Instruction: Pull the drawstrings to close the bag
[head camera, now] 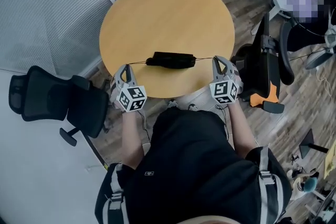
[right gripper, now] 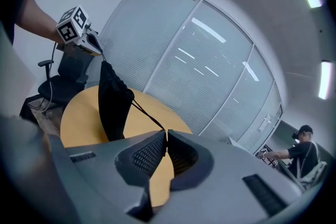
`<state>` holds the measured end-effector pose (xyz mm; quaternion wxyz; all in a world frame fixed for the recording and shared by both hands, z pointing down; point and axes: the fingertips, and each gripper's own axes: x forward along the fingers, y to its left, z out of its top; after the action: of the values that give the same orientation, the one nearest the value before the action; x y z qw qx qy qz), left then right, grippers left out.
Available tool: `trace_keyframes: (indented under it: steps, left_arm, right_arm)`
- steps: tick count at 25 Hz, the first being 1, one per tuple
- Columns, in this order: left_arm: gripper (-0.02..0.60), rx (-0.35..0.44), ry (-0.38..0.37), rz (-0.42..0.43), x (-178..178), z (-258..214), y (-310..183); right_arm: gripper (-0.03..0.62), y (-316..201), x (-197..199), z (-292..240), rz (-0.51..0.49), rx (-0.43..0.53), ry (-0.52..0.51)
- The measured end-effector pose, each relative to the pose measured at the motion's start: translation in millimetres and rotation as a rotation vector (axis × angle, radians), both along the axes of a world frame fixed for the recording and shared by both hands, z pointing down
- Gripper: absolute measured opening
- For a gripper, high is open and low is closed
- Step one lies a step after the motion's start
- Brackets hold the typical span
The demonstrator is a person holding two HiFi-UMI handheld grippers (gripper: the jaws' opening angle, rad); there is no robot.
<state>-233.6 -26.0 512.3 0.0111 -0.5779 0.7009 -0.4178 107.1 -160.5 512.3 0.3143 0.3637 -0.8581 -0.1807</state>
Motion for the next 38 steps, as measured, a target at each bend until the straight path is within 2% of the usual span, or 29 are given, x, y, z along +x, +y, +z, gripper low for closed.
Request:
trace_keyframes:
  steps: [17, 28, 38]
  left_arm:
    - [0.028, 0.091, -0.026, -0.108, 19, -44, 28]
    - [0.028, 0.153, -0.051, -0.135, 24, -76, 38]
    - [0.028, 0.177, -0.036, -0.179, 16, -90, 51]
  right_arm:
    - [0.071, -23, 6, -44, -0.078, 0.096, -0.081]
    - [0.071, -31, 14, -87, -0.059, 0.110, -0.224]
    - [0.071, -36, 13, -90, -0.075, 0.126, -0.210]
